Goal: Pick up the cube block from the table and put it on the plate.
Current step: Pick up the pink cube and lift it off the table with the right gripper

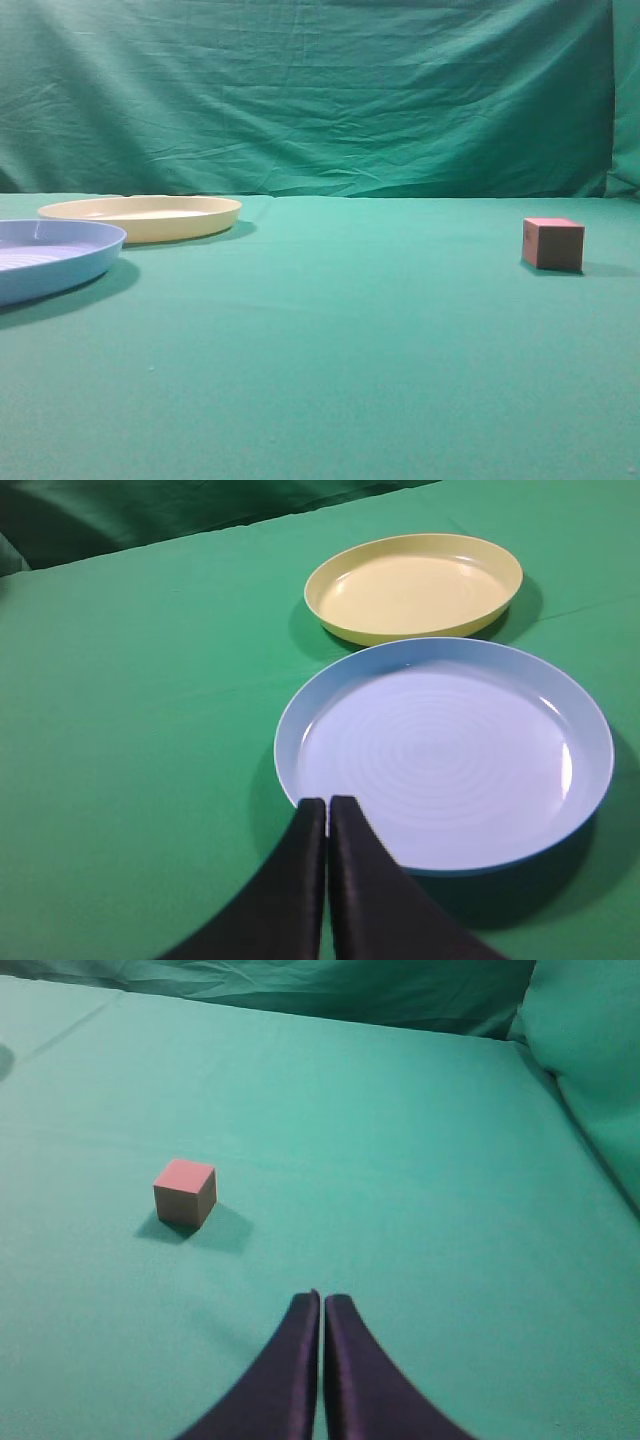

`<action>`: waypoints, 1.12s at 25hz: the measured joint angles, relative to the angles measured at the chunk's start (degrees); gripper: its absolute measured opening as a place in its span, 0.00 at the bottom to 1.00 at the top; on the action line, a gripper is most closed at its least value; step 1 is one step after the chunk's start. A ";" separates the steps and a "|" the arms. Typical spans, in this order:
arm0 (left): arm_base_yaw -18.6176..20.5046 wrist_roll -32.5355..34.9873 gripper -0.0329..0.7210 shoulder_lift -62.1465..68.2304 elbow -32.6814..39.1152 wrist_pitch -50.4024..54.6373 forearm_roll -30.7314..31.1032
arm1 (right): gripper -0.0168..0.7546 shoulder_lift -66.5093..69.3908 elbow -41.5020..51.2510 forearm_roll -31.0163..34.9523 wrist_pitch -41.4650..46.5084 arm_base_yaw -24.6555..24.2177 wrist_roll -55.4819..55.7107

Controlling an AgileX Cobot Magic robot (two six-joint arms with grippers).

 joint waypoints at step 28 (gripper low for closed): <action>0.00 0.00 0.04 0.00 0.00 0.00 0.00 | 0.02 0.00 0.09 2.76 -13.71 0.00 3.45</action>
